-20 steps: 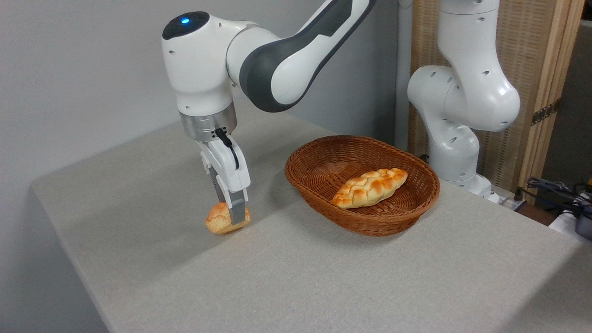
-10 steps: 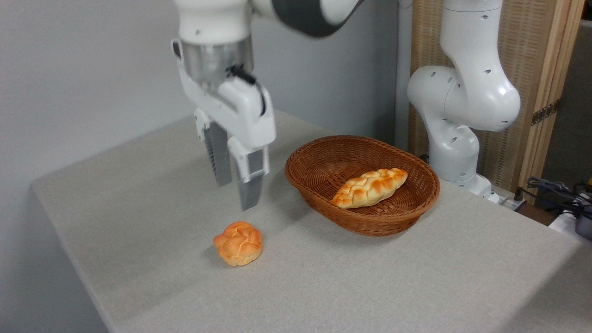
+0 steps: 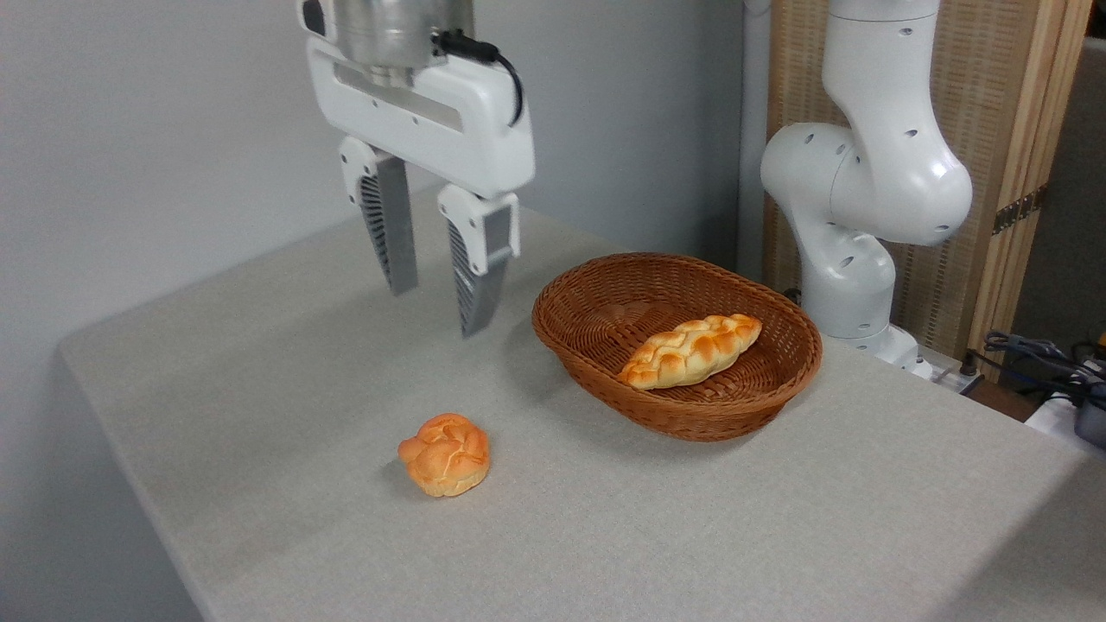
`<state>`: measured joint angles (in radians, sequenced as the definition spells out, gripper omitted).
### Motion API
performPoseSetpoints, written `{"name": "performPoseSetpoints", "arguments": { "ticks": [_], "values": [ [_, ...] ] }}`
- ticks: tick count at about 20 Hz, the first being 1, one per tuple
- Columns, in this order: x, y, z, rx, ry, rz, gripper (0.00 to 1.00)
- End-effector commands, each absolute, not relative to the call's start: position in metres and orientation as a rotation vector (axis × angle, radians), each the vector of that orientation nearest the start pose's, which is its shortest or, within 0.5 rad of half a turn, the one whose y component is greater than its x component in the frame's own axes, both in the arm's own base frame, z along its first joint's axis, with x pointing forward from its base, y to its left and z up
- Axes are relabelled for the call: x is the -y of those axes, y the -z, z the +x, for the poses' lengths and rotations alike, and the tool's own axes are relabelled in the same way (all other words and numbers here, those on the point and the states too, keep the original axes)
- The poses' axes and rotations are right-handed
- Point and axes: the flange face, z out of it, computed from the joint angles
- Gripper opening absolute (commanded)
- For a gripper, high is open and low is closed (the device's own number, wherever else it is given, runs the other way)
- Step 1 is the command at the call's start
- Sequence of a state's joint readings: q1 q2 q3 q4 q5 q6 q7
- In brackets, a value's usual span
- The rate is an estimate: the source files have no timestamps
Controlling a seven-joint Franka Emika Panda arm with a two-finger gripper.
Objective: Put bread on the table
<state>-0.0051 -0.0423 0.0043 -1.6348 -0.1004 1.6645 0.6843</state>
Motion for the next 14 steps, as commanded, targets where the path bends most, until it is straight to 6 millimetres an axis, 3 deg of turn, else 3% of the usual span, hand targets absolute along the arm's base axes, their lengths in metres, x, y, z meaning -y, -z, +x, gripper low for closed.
{"name": "performPoseSetpoints", "arguments": {
  "ticks": [1, 4, 7, 9, 14],
  "values": [
    [0.043, -0.624, 0.547, -1.133, 0.103, -3.000, 1.00],
    [0.062, -0.612, 0.544, -1.173, 0.025, -2.916, 1.00],
    [0.050, -0.615, 0.546, -1.146, 0.035, -2.920, 1.00],
    [0.014, -0.622, 0.545, -1.074, 0.049, -2.944, 1.00],
    [0.014, -0.627, 0.546, -1.136, 0.061, -2.918, 1.00]
  ]
}}
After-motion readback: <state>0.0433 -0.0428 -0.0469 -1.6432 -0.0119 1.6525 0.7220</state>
